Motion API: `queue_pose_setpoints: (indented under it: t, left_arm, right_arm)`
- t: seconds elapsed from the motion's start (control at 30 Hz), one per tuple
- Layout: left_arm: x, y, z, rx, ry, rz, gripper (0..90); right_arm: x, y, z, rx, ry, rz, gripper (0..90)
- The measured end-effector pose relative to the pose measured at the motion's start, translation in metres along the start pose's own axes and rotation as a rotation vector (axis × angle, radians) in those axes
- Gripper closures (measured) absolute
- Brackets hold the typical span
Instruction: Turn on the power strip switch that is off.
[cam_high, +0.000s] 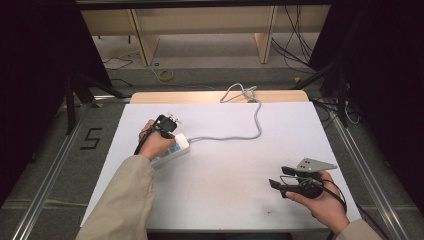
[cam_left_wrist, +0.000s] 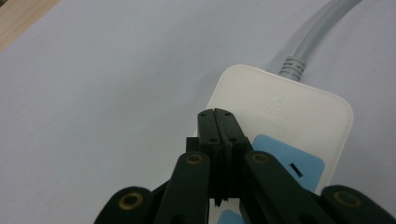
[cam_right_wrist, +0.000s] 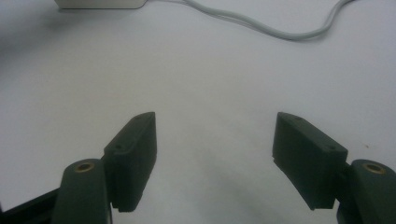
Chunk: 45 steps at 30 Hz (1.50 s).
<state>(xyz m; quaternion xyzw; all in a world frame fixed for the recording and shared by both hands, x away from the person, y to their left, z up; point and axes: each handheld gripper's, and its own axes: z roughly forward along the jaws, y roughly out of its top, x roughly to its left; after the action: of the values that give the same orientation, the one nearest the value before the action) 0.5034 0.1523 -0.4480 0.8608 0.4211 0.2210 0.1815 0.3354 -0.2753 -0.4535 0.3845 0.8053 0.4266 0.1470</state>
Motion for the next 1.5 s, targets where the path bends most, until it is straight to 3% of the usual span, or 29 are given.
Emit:
queue_pose_setpoints:
  t: [0.67, 0.83, 0.87, 1.13, 1.3, 1.37, 1.5]
  left_arm:
    - [-0.001, 0.0, -0.001, -0.017, 0.001, 0.012, 89.8]
    - [0.0, -0.001, -0.003, -0.048, -0.017, -0.026, 89.1]
    - [0.001, -0.001, -0.004, -0.058, -0.029, -0.037, 82.4]
    - [0.001, -0.001, -0.018, -0.128, -0.039, -0.077, 75.8]
    - [0.0, -0.003, -0.026, -0.193, -0.045, -0.119, 63.5]
    - [0.001, -0.004, -0.029, -0.223, -0.05, -0.118, 56.4]
    - [0.004, -0.007, -0.033, -0.276, -0.101, -0.15, 45.0]
  right_arm:
    - [0.0, 0.0, -0.001, -0.001, -0.002, -0.001, 31.3]
    - [0.0, 0.0, -0.001, -0.001, -0.001, -0.002, 31.3]
    - [0.0, 0.0, -0.001, -0.001, -0.001, -0.002, 31.2]
    - [0.0, 0.0, -0.001, -0.002, -0.002, -0.002, 31.3]
    - [0.0, 0.0, -0.001, -0.003, -0.003, -0.001, 31.2]
    - [0.0, 0.0, -0.001, -0.002, -0.002, -0.002, 31.2]
    - [0.0, 0.0, -0.001, -0.003, -0.002, -0.003, 31.2]
